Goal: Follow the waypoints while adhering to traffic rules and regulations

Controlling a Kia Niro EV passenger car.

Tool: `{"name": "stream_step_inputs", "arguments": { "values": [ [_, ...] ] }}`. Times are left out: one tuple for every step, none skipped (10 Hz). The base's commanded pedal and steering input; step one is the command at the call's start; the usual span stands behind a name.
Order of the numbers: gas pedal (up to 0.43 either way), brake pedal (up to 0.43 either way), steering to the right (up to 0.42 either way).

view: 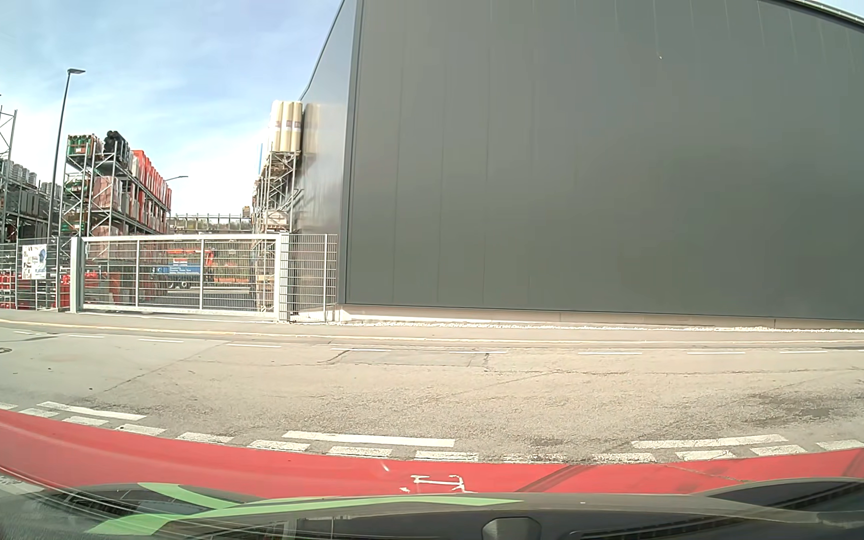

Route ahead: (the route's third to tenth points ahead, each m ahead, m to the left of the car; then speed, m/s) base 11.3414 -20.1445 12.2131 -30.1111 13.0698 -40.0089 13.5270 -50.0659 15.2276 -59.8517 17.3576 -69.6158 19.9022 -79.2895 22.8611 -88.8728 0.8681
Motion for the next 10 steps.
{"name": "stream_step_inputs", "arguments": {
  "values": [
    [0.0, 0.0, 0.567],
    [0.0, 0.0, 0.585],
    [0.0, 0.043, 0.595],
    [0.0, 0.116, 0.602],
    [0.0, 0.152, 0.606],
    [0.0, 0.165, 0.608],
    [0.0, 0.183, 0.609],
    [0.0, 0.195, 0.61],
    [0.0, 0.195, 0.612],
    [0.0, 0.195, 0.614]
  ]
}}
